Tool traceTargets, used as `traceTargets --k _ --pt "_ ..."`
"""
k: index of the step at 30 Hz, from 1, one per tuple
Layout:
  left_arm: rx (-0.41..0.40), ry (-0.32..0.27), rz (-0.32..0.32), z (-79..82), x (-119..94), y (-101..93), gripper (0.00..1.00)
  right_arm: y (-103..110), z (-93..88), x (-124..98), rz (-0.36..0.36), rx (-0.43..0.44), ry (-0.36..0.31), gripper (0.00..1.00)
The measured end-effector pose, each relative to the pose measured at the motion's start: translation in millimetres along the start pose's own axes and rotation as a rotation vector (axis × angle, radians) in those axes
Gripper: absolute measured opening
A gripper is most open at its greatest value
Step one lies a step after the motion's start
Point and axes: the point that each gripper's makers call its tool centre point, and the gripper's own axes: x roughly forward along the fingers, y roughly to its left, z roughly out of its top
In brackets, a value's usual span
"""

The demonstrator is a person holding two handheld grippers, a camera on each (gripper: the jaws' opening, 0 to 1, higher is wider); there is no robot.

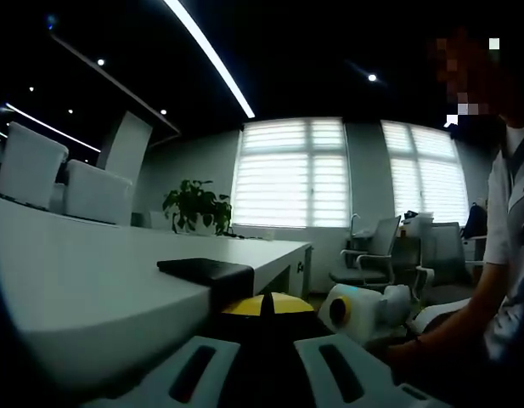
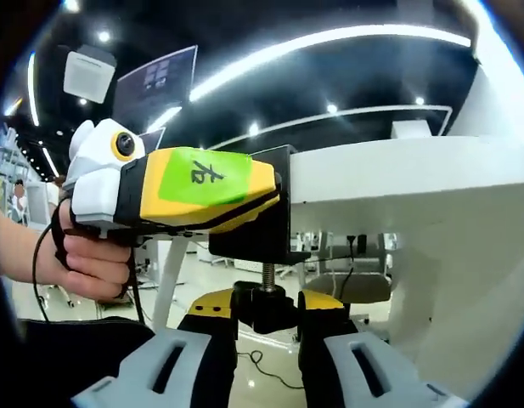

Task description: Clamp the fixed fixture on the desktop, loosen the retaining clip, secure it to the edge of the desk, and tighten the retaining clip.

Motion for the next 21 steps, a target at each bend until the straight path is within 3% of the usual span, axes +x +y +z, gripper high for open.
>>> traceTargets --k 9,13,17,21 --pt "-0.001 -0.002 0.000 0.2 -0.7 1.9 0.01 5.4 0.2 0.0 0.142 -0.010 0.008 0.25" --pt "0.002 -0.001 0.001 0.2 -0.7 3.6 0.01 6.8 0.1 -1.0 0.169 0.018 0.008 0.25" --pt "0.001 -0.003 0.001 0.7 -1.6 6.8 0.01 5.5 -4.5 -4.1 0.135 0.043 0.040 0.25" --pt "0.003 -0.001 0.001 0.4 -1.8 7.8 0.01 -1.1 -12.0 -11.3 0.028 0.043 0.074 0.31"
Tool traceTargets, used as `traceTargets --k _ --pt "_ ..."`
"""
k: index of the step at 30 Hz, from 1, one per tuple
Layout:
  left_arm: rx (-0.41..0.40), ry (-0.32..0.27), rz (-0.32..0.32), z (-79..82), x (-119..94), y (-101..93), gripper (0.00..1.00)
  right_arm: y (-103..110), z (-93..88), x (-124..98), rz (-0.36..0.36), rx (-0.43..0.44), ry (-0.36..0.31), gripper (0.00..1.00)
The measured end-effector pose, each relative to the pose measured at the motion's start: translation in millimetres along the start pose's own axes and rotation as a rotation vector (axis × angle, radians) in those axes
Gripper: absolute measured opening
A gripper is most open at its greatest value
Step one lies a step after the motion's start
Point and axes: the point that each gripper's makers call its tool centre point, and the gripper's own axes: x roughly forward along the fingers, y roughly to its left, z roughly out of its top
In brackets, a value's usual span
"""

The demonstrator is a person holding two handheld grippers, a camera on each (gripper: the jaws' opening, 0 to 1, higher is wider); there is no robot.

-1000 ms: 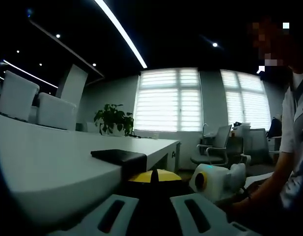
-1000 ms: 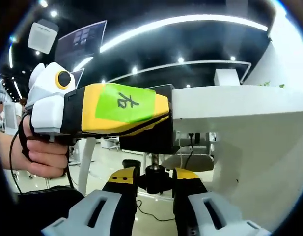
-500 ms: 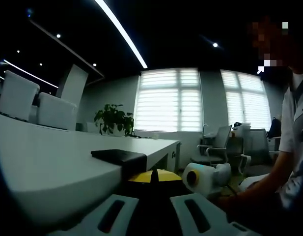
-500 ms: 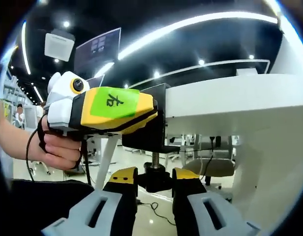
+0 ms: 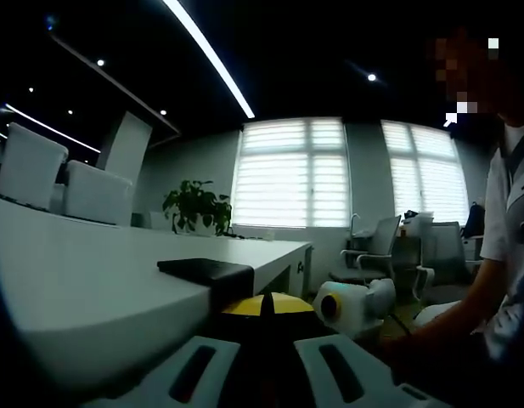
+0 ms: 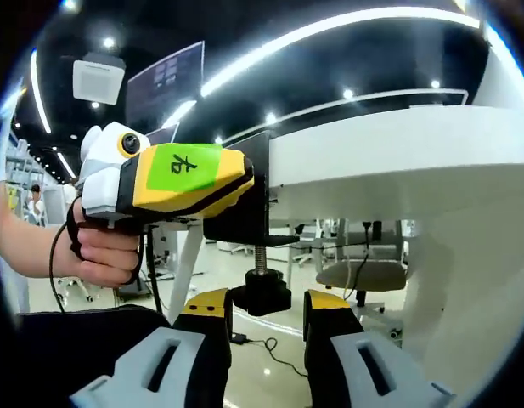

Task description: Clamp the fixed fixture on the desktop, loosen the retaining clip, secure it to the edge of the desk, and tighten the retaining clip.

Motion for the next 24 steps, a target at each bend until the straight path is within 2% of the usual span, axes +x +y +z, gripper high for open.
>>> traceTargets --k 1,3,6,7,9,10,15,17,18,20,24 --pt "-0.002 -0.002 0.000 0.5 -0.7 2.7 0.01 1.4 1.6 -2.4 -0.022 0.025 -0.013 0.31" --pt "-0.004 -0.004 -0.001 1.0 -1.3 5.1 0.01 9.1 4.7 -6.1 -0.041 0.018 -0.026 0.31" --pt "0.001 0.005 0.001 0.6 -1.9 8.8 0.01 11.7 10.1 -6.6 -0.119 -0.009 -0.035 0.32" --pt "0.000 0.005 0.001 0.6 -1.9 8.9 0.01 12.6 10.5 -5.4 -0.139 -0.004 -0.033 0.33" --pt "0.000 0.004 0.001 0.4 -1.7 7.9 0.01 5.5 9.3 -2.6 -0.226 0.014 -0.032 0.33" --pt "0.000 0.004 0.001 0.3 -1.5 7.3 0.01 5.0 11.3 -0.3 -0.241 0.024 -0.049 0.33" --pt "0.000 0.007 0.002 -1.8 0.9 -1.0 0.01 5.0 11.3 10.8 -0.264 0.031 -0.044 0.35" --pt "0.001 0.006 0.002 -1.9 1.4 -2.9 0.01 -6.1 9.5 10.4 -0.306 0.001 -0.027 0.25" --pt "-0.002 0.007 0.002 -2.1 1.6 -3.4 0.01 -6.9 16.2 12.5 -0.283 -0.028 -0.052 0.24" --pt "0.002 0.008 0.002 -2.6 3.3 -7.0 0.01 -6.2 12.0 9.8 -0.277 0.016 -0.039 0.24" --pt "-0.003 0.005 -0.001 -2.8 4.6 -8.7 0.01 -2.2 12.1 6.4 -0.236 0.007 -0.052 0.24"
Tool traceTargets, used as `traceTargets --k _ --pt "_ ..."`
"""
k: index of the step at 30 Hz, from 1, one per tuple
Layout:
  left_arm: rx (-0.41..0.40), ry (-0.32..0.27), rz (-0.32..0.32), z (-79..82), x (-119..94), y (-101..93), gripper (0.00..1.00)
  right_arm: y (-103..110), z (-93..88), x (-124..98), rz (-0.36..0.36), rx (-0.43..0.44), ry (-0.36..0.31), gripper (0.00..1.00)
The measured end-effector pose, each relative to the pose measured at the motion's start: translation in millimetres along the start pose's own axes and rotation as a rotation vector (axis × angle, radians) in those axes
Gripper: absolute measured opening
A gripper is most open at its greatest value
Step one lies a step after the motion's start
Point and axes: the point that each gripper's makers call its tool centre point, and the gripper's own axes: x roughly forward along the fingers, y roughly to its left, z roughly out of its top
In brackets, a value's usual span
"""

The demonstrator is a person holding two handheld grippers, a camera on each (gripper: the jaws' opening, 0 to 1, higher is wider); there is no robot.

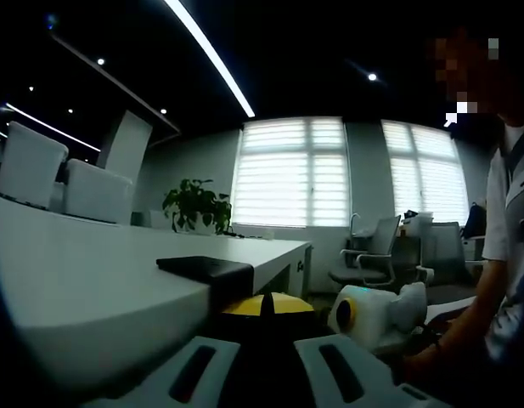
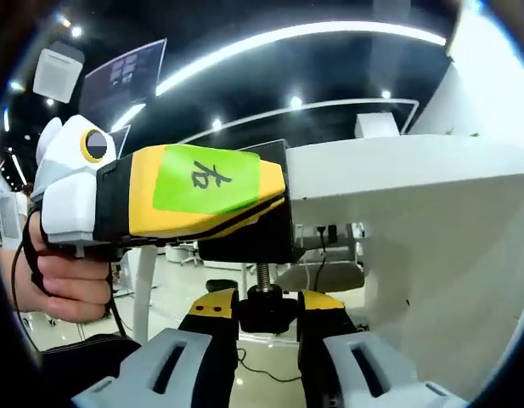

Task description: Clamp the fixed fixture on the desktop, loosen the retaining clip, secure it to the edge of the desk, and tighten the retaining clip.

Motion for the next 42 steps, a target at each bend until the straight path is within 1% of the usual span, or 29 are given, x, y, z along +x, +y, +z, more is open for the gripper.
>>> traceTargets --k 4,6,7,9,10,12,13,14,17,20,22,24,26,29,31,34,37,40,42 --pt "0.002 0.002 0.000 -0.9 1.0 -1.5 0.01 3.3 -0.1 -0.3 0.051 0.009 -0.005 0.24" --pt "0.004 0.003 0.000 -1.0 1.2 -2.2 0.01 6.9 0.3 -1.2 0.105 0.001 -0.018 0.24" --pt "0.002 0.002 0.000 -1.0 1.1 -2.4 0.01 8.8 0.4 -2.3 0.133 0.007 -0.014 0.24" --pt "0.001 0.001 -0.001 -1.0 1.1 -3.1 0.01 11.8 0.0 -2.5 0.187 -0.010 -0.009 0.24" --pt "0.002 0.002 -0.001 -1.0 1.3 -3.5 0.01 11.5 -0.2 -1.7 0.209 -0.009 -0.006 0.24" --pt "0.001 0.002 -0.001 -1.1 1.0 -4.0 0.01 13.2 -0.1 -1.5 0.254 -0.034 -0.001 0.24" --pt "0.001 0.002 -0.002 -1.3 1.0 -4.8 0.01 14.5 -0.3 -2.1 0.273 -0.030 0.004 0.24" --pt "-0.001 0.000 -0.002 -1.3 1.1 -5.5 0.01 13.6 -0.3 -1.3 0.279 -0.026 0.006 0.24" --pt "-0.007 -0.004 -0.002 -2.5 0.5 -5.2 0.01 14.8 -1.5 -1.4 0.281 0.000 0.024 0.25" --pt "-0.015 0.011 -0.002 -10.3 2.3 -6.4 0.01 15.0 -6.8 -3.6 0.243 -0.007 0.049 0.25" --pt "-0.013 0.019 -0.003 -11.9 2.1 -6.7 0.01 14.5 -10.1 -6.4 0.223 -0.017 0.056 0.25" --pt "-0.014 0.018 -0.003 -11.7 1.7 -7.1 0.01 11.7 -10.7 -8.0 0.196 -0.014 0.051 0.27" --pt "-0.015 0.016 -0.001 -11.7 1.3 -7.1 0.01 7.6 -7.3 -7.8 0.166 -0.001 0.038 0.29" --pt "-0.009 0.022 -0.002 -12.0 1.0 -7.7 0.01 5.8 -2.9 -5.4 0.144 0.005 0.030 0.30" --pt "-0.004 0.026 -0.003 -12.4 0.7 -7.9 0.01 5.7 -2.0 -2.2 0.141 -0.006 0.028 0.30" --pt "-0.003 0.028 -0.004 -12.6 0.3 -7.8 0.01 4.5 -5.8 2.7 0.135 -0.024 0.041 0.29" --pt "-0.003 0.030 -0.005 -12.8 0.1 -7.3 0.01 6.7 -7.3 3.4 0.142 -0.032 0.041 0.25" --pt "0.001 0.031 -0.004 -12.4 -0.3 -7.0 0.01 5.2 -7.0 4.2 0.142 -0.045 0.037 0.25" --pt "0.007 0.034 -0.002 -12.1 -0.6 -6.6 0.01 5.0 -6.8 4.6 0.154 -0.045 0.034 0.24"
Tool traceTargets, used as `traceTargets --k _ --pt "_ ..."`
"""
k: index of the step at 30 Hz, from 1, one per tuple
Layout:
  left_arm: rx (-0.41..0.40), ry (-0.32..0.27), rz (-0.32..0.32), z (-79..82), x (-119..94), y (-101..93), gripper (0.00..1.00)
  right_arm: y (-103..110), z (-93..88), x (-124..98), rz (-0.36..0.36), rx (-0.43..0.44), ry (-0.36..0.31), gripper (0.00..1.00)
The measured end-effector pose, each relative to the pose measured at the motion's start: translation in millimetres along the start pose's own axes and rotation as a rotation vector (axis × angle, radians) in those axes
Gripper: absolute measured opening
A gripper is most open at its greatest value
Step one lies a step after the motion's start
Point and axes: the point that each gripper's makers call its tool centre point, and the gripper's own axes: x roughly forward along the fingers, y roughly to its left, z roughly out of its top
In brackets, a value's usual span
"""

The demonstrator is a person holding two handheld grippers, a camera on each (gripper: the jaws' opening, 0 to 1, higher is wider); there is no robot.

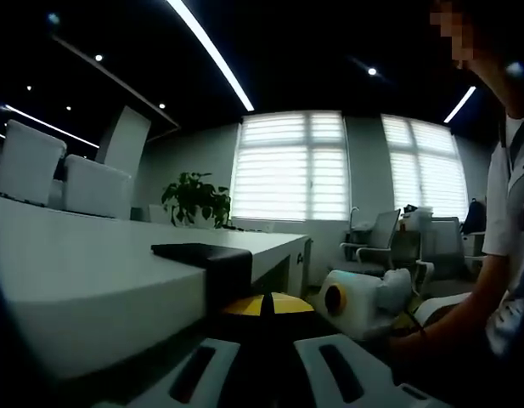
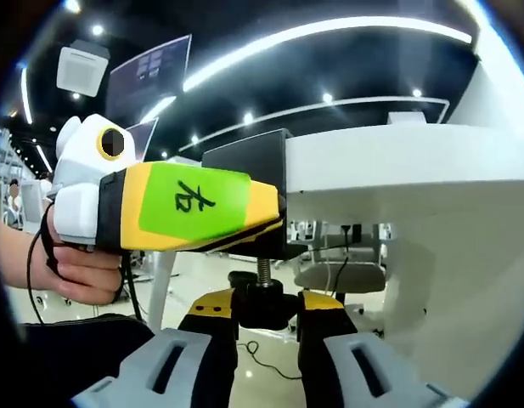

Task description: Clamp the fixed fixture on the desktop, loosen the retaining clip, secure it to the edge of the desk, and tighten the retaining clip.

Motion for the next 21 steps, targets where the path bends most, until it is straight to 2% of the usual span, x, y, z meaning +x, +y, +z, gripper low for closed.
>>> traceTargets --k 5,11,14,18,21 --pt "0.002 0.000 0.000 0.6 -0.4 0.4 0.01 0.2 0.3 2.2 0.055 -0.007 -0.012 0.24" --pt "-0.001 -0.001 -0.004 0.7 -1.2 0.5 0.01 5.1 0.2 3.9 0.217 0.019 -0.019 0.24" --pt "0.000 0.000 -0.004 0.7 -1.3 1.2 0.01 6.8 -0.1 3.9 0.273 0.023 -0.011 0.24" --pt "-0.001 0.000 -0.005 0.8 -1.1 2.5 0.01 7.8 0.0 3.4 0.312 0.018 -0.011 0.24" --pt "-0.001 0.000 -0.005 0.8 -0.8 3.4 0.01 9.3 0.4 1.4 0.295 0.005 -0.002 0.24"
